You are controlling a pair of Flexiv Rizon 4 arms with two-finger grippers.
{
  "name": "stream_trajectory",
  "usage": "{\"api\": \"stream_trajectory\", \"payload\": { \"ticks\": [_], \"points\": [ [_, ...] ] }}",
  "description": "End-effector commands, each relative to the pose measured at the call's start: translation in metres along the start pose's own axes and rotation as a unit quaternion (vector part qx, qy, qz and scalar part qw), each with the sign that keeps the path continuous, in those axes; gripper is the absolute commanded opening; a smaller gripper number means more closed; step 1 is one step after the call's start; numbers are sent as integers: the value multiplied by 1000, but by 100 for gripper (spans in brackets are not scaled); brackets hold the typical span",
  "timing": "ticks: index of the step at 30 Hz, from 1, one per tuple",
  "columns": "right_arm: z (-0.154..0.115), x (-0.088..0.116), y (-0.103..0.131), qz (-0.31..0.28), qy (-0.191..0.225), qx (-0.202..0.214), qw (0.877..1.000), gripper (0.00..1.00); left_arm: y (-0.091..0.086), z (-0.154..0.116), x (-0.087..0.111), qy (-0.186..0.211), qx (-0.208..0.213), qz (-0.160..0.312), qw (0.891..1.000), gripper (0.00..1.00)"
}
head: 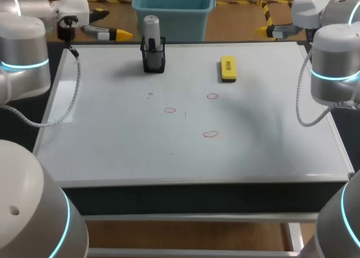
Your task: Pick up the inspection probe, press it on each red-marked spot on the whiteboard one by one, put down the probe, pick up the eraser, and wipe off all the red marks.
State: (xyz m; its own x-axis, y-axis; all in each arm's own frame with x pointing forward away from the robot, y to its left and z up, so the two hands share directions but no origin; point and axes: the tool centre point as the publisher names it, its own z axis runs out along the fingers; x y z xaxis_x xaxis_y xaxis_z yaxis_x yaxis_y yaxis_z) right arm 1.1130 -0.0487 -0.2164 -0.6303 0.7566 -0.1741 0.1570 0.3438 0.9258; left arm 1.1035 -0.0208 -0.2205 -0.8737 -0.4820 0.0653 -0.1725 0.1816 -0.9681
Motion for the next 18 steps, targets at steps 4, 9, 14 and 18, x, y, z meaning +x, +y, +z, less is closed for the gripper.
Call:
{"api": "stream_trajectory", "payload": {
  "ticks": [4,9,14,18],
  "points": [
    [0,-1,0,0,1,0,1000,100,3,20,4,124,51,32,990,100],
    [0,-1,0,0,1,0,1000,100,3,35,15,180,65,37,981,100],
    [0,-1,0,0,1,0,1000,100,7,49,20,197,69,29,977,100],
    [0,-1,0,0,1,0,1000,100,7,62,27,204,72,27,976,100]
  ]
}}
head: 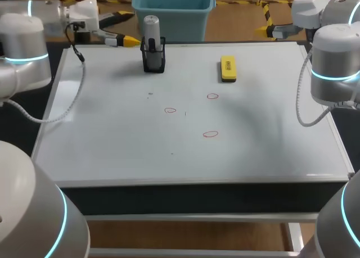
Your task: Pick up the inspection probe, press it on each red-marked spot on the whiteboard one by one, put down the probe, pick up the eraser, and wipe off all the red marks.
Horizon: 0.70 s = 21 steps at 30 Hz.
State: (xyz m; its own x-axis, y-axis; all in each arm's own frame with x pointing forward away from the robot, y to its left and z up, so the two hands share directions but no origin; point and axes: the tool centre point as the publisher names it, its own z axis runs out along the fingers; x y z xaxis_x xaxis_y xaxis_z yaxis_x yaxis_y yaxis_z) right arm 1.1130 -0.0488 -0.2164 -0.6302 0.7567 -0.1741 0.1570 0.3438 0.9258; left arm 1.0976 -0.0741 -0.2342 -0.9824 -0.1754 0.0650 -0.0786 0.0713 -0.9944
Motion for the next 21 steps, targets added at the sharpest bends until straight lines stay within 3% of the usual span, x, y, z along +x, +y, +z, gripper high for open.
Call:
{"api": "stream_trajectory", "payload": {
  "ticks": [1,11,21],
  "points": [
    [0,-1,0,0,1,0,1000,100,6,16,-8,45,9,-6,999,100],
    [0,-1,0,0,1,0,1000,100,19,46,-11,72,25,-14,997,100],
    [0,-1,0,0,1,0,1000,100,21,69,-16,86,31,-11,996,100]
  ]
}}
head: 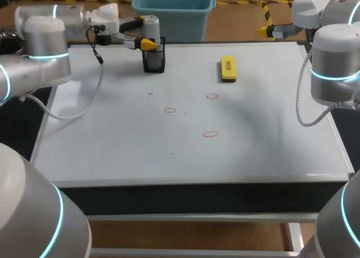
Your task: Pick up the inspection probe, press it on each red-marked spot on the whiteboard one by one, put down the probe, pick up the eraser, and wipe off all the red marks.
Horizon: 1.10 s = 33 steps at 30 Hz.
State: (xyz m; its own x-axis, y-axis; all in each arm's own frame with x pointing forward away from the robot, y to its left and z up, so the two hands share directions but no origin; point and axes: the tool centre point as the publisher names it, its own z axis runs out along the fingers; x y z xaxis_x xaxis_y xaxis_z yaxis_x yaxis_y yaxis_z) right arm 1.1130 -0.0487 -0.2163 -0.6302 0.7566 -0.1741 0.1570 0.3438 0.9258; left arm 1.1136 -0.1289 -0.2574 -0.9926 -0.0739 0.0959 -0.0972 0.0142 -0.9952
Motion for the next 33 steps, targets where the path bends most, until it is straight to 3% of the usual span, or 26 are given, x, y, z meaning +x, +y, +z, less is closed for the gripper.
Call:
{"api": "stream_trajectory", "payload": {
  "ticks": [1,24,28,29,32,33],
  "points": [
    [0,-1,0,0,1,0,1000,100,4,10,-11,34,3,1,999,100],
    [0,-1,0,0,1,0,1000,100,19,13,-22,13,4,-11,1000,98],
    [0,-1,0,0,1,0,1000,100,20,14,-23,13,4,-12,1000,78],
    [0,-1,0,0,1,0,1000,100,20,14,-23,13,4,-13,1000,67],
    [0,-1,0,0,1,0,1000,100,21,14,-23,12,3,-13,1000,48],
    [0,-1,0,0,1,0,1000,100,21,14,-23,13,1,-13,1000,46]
  ]
}}
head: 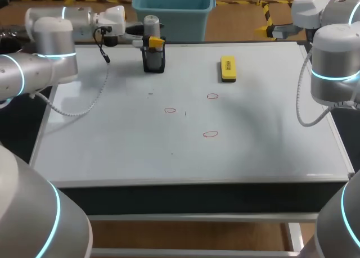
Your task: Pick up the inspection probe, press it on each red-marked spot on the whiteboard one by one, put down the probe, pick up the eraser, and wipe off all the red marks.
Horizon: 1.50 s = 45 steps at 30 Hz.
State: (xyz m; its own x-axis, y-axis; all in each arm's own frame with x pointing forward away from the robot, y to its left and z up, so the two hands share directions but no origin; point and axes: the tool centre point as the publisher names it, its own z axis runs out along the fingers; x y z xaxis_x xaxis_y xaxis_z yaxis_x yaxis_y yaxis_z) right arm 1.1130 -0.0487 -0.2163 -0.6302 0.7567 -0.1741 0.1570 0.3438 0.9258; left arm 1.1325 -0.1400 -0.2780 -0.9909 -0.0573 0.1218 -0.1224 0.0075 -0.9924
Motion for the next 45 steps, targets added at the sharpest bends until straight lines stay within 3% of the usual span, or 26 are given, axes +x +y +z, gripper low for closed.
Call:
{"api": "stream_trajectory", "payload": {
  "ticks": [1,4,6,12,22,45],
  "points": [
    [0,-1,0,0,1,0,1000,100,2,1,-2,5,-2,0,1000,44],
    [0,-1,0,0,1,0,1000,100,3,0,-1,7,-4,1,1000,25],
    [0,-1,0,0,1,0,1000,100,3,0,0,8,-5,0,1000,0],
    [0,-1,0,0,1,0,1000,100,0,-3,5,8,-3,4,1000,0],
    [0,-1,0,0,1,0,1000,100,-26,-10,4,-15,18,12,1000,0],
    [0,-1,0,0,1,0,1000,100,-114,-14,18,-5,-14,56,998,0]
  ]
}}
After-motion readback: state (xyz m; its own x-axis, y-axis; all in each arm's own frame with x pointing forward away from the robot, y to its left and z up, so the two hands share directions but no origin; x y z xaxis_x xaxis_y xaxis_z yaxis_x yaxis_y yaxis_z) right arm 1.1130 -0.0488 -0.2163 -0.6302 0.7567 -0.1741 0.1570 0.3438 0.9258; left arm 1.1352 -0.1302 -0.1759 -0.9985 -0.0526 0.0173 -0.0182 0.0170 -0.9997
